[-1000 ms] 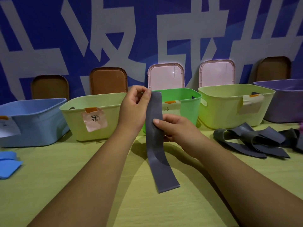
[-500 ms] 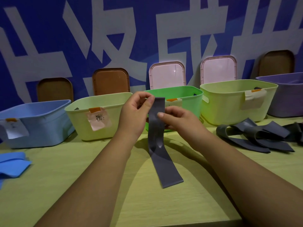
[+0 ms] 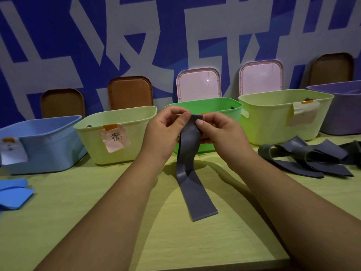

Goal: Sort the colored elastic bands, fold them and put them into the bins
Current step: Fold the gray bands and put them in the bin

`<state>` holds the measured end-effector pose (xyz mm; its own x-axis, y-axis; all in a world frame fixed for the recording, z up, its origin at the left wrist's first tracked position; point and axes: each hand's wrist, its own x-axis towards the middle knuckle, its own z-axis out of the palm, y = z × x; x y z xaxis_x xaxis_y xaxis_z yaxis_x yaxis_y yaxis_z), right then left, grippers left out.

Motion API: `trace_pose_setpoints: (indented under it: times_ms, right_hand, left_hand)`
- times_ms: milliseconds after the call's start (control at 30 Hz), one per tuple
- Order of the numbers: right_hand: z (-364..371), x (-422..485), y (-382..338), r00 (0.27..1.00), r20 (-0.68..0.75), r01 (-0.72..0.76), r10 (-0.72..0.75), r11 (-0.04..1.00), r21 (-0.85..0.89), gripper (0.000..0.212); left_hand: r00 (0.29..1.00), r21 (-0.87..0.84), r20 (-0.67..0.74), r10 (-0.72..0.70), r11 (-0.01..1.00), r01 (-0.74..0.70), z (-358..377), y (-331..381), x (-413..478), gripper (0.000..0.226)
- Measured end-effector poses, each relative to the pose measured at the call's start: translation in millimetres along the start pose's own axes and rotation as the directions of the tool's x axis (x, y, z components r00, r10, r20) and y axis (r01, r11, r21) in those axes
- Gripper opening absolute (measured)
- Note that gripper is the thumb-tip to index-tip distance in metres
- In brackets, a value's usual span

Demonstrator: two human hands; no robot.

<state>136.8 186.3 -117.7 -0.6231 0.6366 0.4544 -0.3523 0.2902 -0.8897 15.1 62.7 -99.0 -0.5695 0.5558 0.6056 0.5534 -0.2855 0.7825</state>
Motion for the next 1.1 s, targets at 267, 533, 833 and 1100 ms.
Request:
trace_pose_setpoints:
  times_ms: [267, 533, 833, 1100]
  right_hand:
    - [0.8, -1.1, -3.2, 1.0, 0.006, -0.019, 0.019, 1.0, 0.002, 0.013]
    - [-1.2, -4.9, -5.3, 1.0, -0.001, -0.028, 0.028, 1.0, -0.012, 0.008]
    - [-2.9, -5.0, -5.5, 1.0, -0.028, -0.001, 0.002, 1.0, 0.027, 0.021]
    - [-4.0, -2.6, -1.9, 0.999, -0.04, 0.015, -0.016, 1.0, -0.02, 0.018]
  left_hand:
    - [0.999, -0.016, 0.005, -0.04, 0.999, 0.04, -0.1, -0.4, -0.3, 0.008]
    - [0.999, 0.063, 0.012, -0.032, 0.998, 0.031, 0.1, -0.8, -1.6, 0.009]
    - [0.999, 0.046, 0.032, -0.032, 0.998, 0.031, 1.3, 1.3, -2.6, 0.009]
    - [0.998, 0.005, 0.028, -0.049, 0.999, 0.049, 3.9, -1.4, -3.0, 0.007]
